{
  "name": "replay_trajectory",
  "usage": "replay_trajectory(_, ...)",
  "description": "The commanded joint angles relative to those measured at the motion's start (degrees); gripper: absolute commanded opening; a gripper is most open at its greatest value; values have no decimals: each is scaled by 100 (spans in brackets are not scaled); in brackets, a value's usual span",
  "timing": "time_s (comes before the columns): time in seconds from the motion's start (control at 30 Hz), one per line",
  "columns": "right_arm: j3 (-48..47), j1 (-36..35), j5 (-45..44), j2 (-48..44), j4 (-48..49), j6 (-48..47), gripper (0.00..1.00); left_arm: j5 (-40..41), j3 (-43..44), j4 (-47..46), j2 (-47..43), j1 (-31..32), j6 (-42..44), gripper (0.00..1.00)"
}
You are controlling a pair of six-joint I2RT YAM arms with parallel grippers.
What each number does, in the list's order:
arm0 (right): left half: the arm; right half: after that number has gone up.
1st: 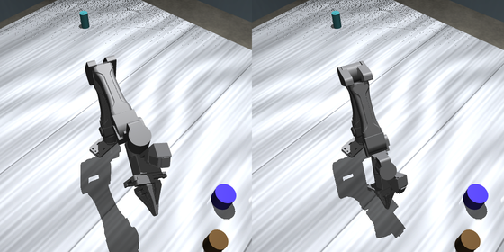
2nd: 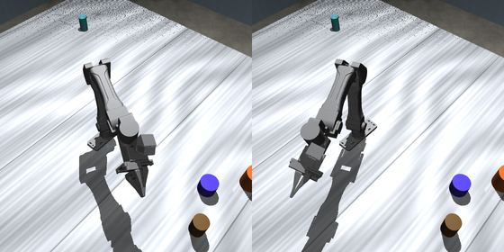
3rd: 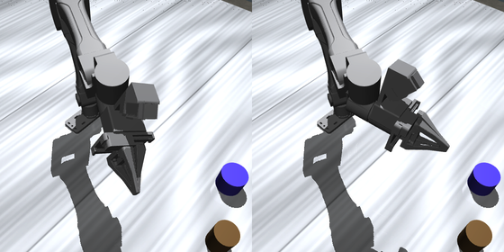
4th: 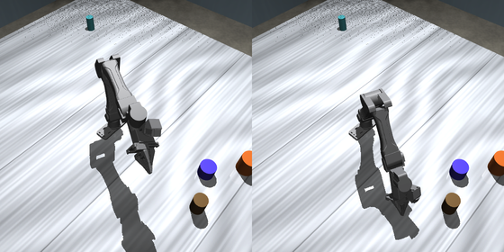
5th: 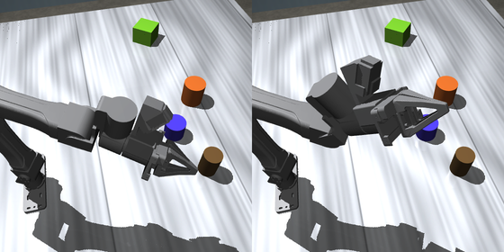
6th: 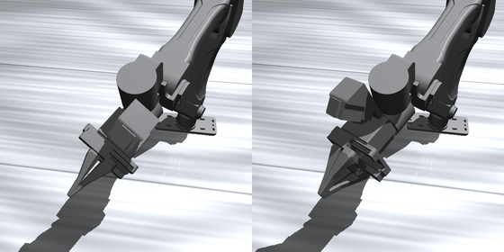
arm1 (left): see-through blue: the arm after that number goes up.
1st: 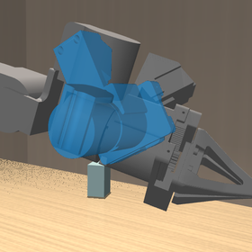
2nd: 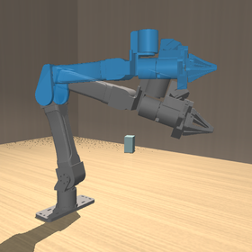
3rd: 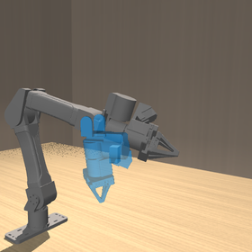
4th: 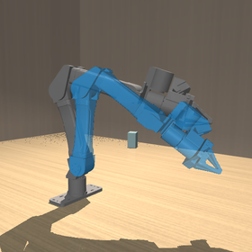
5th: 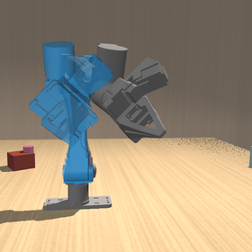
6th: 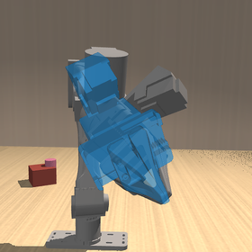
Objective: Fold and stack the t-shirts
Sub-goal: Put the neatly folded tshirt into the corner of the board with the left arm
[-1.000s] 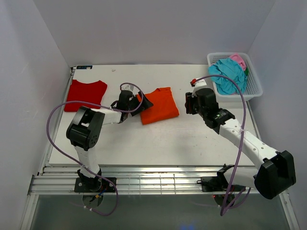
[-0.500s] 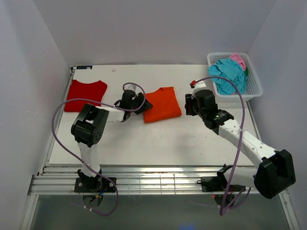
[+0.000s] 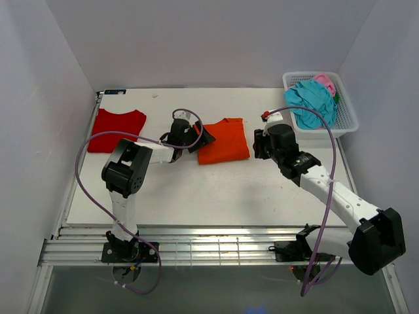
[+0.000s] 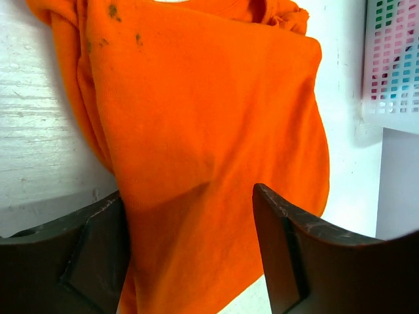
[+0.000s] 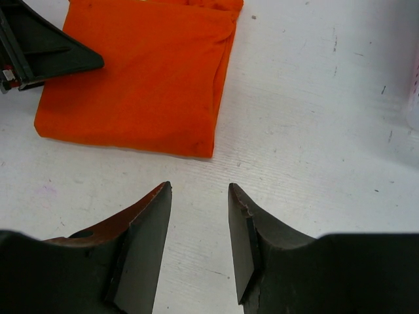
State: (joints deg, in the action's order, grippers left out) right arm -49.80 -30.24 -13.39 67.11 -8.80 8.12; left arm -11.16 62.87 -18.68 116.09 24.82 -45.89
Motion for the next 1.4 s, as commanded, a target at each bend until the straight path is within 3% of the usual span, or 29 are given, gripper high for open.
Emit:
replay_trajectory(0.0,23,1,-33,178,308,23,47,237,-196,1094,476,49,212,80)
replay_trajectory(0.17,-249,9,143,1188,553,-12,42,307,-231,1112,432,76,247,82)
replay_trajectory(0.23,-415,9,135,1592,756,-12,32,307,-231,1121,414,76,273,82)
replay_trajectory(0.27,-512,9,169,1734,783,-3,14,325,-231,1121,405,76,273,82)
replay_trajectory(0.33,-871,1,266,2215,818,-12,8,342,-231,1129,379,76,291,82)
replay_trajectory(0.67,-1989,1,504,3447,1170,-117,8,457,-179,1305,309,76,432,83)
replay_trajectory(0.97,-3131,9,626,4845,564,-179,8,439,-109,1349,396,76,476,83)
replay_trajectory(1.37,-3335,9,943,5585,273,-91,8,246,129,1367,554,76,449,83)
